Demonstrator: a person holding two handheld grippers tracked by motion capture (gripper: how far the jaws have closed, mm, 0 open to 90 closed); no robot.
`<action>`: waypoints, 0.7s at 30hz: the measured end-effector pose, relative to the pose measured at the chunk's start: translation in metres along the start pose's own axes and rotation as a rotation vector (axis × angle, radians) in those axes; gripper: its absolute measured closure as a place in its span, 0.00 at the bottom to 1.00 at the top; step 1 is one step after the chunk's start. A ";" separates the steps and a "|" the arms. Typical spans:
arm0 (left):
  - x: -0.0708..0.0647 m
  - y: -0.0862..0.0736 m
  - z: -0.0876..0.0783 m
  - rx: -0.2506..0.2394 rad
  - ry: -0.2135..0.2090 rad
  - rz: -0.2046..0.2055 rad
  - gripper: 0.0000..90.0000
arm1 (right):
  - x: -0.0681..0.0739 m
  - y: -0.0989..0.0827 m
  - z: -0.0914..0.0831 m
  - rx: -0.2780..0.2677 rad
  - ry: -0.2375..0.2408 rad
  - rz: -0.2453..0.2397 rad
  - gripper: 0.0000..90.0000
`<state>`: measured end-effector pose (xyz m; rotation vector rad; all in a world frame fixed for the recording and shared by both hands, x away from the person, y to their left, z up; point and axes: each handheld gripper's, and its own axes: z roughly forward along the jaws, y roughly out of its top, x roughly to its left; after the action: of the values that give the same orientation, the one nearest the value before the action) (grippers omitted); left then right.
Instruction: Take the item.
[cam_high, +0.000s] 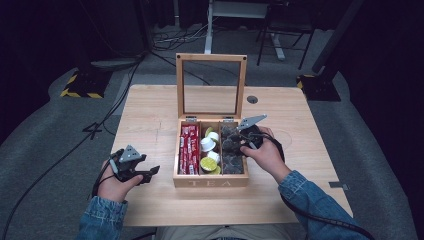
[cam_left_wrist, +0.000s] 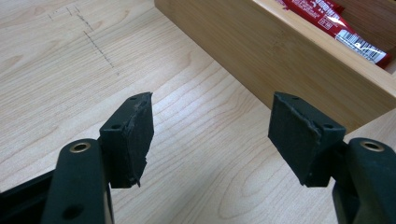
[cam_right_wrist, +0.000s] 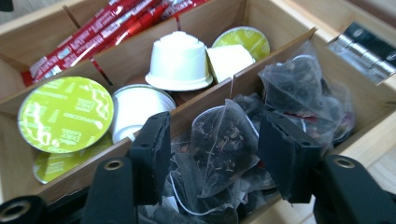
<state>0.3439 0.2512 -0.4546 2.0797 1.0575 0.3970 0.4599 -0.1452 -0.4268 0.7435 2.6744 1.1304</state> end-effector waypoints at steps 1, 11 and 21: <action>0.000 0.000 0.000 -0.001 -0.001 0.000 0.35 | 0.000 0.000 0.002 0.005 -0.001 0.002 0.51; 0.000 -0.002 0.000 0.003 0.002 -0.001 0.35 | -0.006 -0.001 0.015 0.029 -0.008 0.025 0.61; 0.002 -0.003 0.000 0.002 0.005 -0.007 0.35 | -0.007 0.002 0.013 0.021 -0.016 -0.009 0.81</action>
<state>0.3432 0.2535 -0.4567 2.0778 1.0678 0.3977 0.4710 -0.1397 -0.4349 0.7394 2.6780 1.0916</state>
